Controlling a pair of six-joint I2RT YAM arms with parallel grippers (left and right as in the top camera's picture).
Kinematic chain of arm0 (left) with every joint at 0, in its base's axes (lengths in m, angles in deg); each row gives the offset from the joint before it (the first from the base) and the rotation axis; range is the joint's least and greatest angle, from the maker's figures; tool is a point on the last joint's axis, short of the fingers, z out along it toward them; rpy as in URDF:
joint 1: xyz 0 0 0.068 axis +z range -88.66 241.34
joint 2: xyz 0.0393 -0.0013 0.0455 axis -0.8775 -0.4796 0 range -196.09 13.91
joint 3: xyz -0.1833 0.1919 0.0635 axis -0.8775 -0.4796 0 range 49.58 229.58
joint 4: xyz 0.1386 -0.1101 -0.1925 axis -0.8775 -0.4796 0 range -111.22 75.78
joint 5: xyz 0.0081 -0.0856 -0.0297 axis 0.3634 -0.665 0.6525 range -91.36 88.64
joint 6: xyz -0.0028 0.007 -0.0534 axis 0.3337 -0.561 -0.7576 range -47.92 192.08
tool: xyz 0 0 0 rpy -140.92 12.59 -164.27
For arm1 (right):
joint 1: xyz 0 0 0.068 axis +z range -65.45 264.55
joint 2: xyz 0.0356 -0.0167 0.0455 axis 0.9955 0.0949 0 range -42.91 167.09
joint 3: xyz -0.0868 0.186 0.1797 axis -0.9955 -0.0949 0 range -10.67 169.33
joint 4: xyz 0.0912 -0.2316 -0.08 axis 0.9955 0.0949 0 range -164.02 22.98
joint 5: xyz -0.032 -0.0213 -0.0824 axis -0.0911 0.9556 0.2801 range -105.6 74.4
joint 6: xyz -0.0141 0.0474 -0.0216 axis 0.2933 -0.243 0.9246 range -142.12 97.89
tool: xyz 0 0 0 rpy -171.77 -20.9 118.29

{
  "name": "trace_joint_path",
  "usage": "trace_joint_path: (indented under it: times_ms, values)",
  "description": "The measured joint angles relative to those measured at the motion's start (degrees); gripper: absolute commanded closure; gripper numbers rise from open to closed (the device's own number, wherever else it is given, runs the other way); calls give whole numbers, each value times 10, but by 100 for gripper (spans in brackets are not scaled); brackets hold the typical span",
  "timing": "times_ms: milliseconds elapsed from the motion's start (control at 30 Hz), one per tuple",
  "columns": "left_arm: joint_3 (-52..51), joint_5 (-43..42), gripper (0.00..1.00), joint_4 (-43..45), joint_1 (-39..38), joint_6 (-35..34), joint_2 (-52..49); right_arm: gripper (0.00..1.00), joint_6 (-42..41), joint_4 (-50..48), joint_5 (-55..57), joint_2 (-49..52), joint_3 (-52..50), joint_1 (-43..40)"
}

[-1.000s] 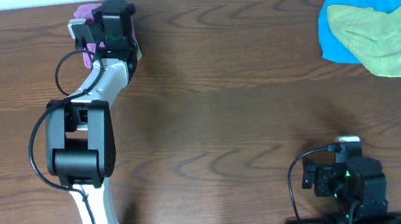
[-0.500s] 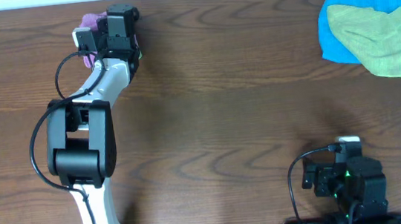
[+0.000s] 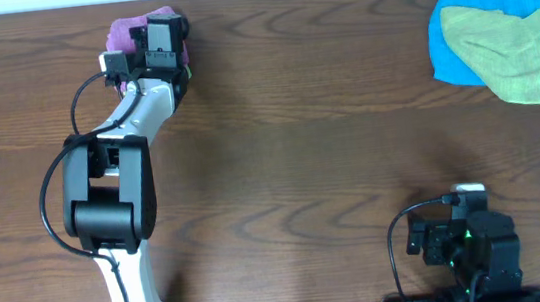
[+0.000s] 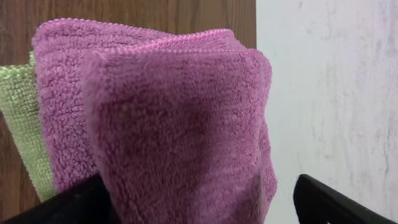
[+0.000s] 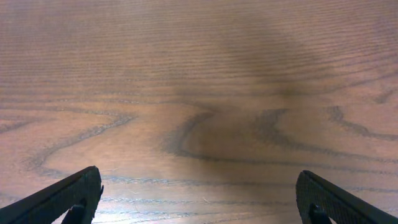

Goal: Fold the cloth
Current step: 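Lower and press the pink cloth onto the stack with the left gripper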

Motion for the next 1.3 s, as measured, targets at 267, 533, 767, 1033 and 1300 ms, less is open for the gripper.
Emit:
trace_joint_path:
  times_ms: [267, 533, 767, 1033, 1300]
  values:
    - [0, -21, 5, -69, 0, 0, 29, 1, 0, 0, 0, 0, 0, 0]
    - [0, -59, 5, -107, -7, 19, 162, 1, 0, 0, 0, 0, 0, 0]
    - [5, -45, 5, 24, 5, 39, 157, 1, 0, 0, 0, 0, 0, 0]
    - [11, -38, 5, 287, 44, 94, -23, 1, 0, 0, 2, 0, -1, 0]
    - [9, -37, 5, 285, 51, 103, -72, 1, 0, 0, 2, 0, -1, 0]
